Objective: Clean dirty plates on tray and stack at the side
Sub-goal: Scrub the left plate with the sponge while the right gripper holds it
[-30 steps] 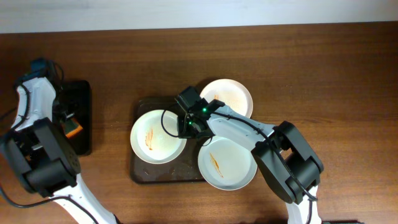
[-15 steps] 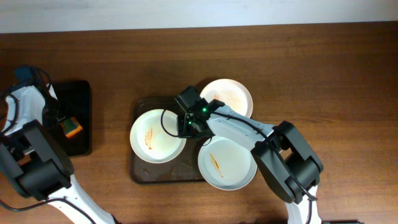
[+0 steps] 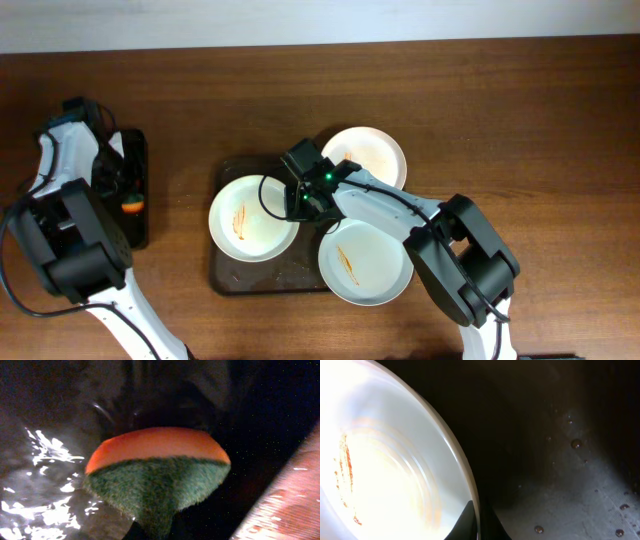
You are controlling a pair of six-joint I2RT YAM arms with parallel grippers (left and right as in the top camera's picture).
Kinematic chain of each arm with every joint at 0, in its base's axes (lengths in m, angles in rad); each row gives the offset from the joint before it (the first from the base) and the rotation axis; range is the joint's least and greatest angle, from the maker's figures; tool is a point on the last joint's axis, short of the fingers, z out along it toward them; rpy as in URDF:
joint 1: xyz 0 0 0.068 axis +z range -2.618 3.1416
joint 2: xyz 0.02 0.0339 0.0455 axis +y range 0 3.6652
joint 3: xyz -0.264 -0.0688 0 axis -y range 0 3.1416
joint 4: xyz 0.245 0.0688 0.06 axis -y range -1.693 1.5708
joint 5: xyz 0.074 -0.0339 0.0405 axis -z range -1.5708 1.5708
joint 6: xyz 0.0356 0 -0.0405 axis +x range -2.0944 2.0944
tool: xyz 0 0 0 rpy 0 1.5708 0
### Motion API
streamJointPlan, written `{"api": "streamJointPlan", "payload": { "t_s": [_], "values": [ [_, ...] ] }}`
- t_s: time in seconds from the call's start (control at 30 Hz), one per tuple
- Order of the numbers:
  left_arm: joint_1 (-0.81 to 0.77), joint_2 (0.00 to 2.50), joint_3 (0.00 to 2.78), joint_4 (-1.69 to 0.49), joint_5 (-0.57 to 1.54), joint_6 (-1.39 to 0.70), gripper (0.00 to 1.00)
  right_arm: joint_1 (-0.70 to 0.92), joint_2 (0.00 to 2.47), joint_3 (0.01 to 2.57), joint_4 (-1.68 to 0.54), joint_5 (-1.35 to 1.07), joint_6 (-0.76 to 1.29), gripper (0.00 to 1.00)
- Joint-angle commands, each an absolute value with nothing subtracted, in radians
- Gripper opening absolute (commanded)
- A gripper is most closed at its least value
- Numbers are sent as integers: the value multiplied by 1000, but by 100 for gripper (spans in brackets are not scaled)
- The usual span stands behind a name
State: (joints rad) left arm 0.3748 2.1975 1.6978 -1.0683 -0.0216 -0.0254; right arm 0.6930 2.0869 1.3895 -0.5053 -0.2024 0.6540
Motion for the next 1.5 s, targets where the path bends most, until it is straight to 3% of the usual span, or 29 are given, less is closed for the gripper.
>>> {"api": "streamJointPlan", "payload": {
  "t_s": [0.0,0.17,0.3,0.53,0.7,0.77,0.83,0.87,0.97,1.03,1.1,1.2,1.27,1.4,1.47],
  "values": [
    [343,2154,1836,-1186,10,47,0,690,2119,1399,-500,-187,659,4],
    [223,1967,1847,-1291,50,69,0,582,2091,1409,-580,-225,659,4],
    [55,1961,1814,-1335,146,42,0,608,2068,1404,-603,-189,637,4],
    [-206,1961,1334,-892,187,-119,0,615,2073,1404,-602,-179,637,4],
    [-237,1962,1089,-646,150,-120,0,616,2073,1404,-602,-179,637,4],
    [-237,1961,1090,-731,189,-105,0,616,2073,1404,-602,-179,637,4],
    [-237,1961,1116,-833,314,81,0,616,2077,1404,-602,-179,637,4],
    [-231,1961,1123,-838,251,83,0,616,2079,1404,-602,-179,637,4],
    [-220,1961,1127,-727,-172,-162,0,616,2082,1404,-601,-179,637,4],
    [-223,1961,1128,-572,-274,-172,0,616,2082,1404,-595,-179,637,4],
    [-225,1961,1128,-493,-241,-168,0,616,2083,1404,-595,-179,637,4],
    [-247,1961,1128,-621,245,116,0,616,2083,1404,-594,-178,637,4],
    [-249,1961,1128,-740,373,210,0,616,2083,1404,-594,-178,637,4],
    [-230,1961,1149,-753,319,139,0,616,2083,1404,-595,-179,637,4],
    [-213,1961,1176,-569,7,-75,0,616,2083,1404,-595,-179,637,4]
  ]
}}
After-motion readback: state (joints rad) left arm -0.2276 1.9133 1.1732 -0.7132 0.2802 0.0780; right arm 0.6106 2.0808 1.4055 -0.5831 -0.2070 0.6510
